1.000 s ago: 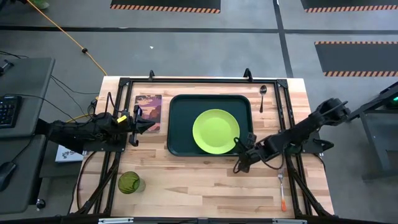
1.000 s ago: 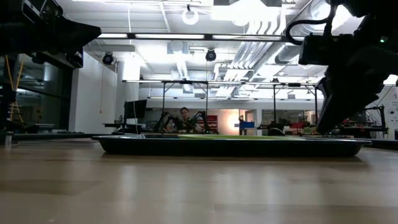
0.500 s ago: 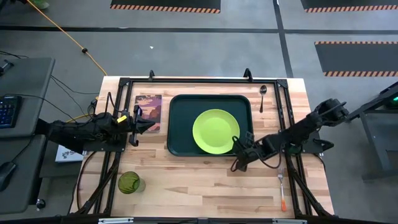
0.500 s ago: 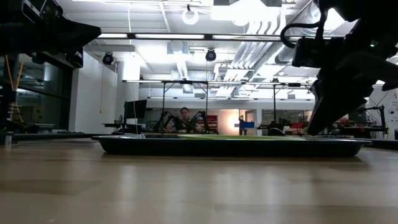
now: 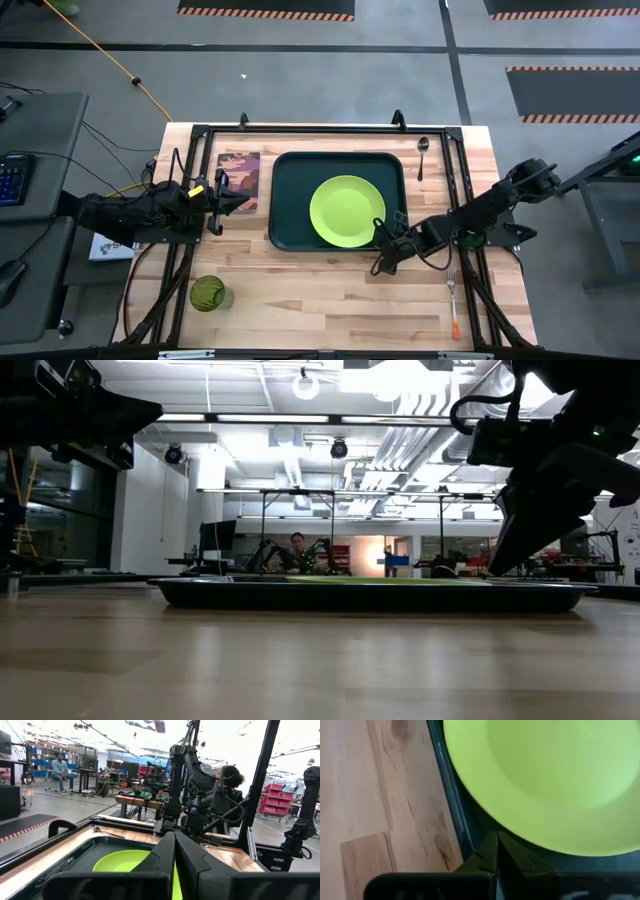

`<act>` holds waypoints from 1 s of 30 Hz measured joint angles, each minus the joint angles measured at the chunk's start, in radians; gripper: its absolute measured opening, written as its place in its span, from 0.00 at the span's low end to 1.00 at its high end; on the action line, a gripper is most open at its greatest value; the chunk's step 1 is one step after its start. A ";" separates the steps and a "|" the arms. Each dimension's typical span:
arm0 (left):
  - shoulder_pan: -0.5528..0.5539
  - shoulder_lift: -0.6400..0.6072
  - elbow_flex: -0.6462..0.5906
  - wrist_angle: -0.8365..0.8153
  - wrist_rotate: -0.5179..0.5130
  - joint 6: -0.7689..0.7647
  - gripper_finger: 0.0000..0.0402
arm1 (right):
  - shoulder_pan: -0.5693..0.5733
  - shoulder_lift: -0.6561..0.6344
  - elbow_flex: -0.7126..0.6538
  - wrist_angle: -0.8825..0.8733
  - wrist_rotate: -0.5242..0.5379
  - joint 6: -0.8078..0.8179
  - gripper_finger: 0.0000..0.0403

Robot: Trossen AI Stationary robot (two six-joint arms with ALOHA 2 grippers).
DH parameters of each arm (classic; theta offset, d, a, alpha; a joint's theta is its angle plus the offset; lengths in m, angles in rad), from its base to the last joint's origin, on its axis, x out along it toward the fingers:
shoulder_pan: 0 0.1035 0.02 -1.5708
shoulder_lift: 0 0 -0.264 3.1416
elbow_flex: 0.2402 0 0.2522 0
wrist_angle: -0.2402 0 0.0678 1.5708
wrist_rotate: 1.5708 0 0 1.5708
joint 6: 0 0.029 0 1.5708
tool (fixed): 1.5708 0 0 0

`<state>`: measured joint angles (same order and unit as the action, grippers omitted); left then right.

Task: Pick and place plate/cup/fork/spoon on tray
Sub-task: Put the green plate on the black serving tray

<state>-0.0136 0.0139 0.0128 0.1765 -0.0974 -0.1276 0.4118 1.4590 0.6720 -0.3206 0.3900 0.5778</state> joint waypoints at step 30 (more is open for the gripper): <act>0.000 0.000 0.000 0.000 0.000 0.000 0.01 | -0.237 0.184 0.000 0.373 0.005 -0.285 0.00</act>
<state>-0.0135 0.0139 0.0128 0.1764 -0.0971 -0.1276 0.1752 1.6425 0.6724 0.0528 0.3951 0.2925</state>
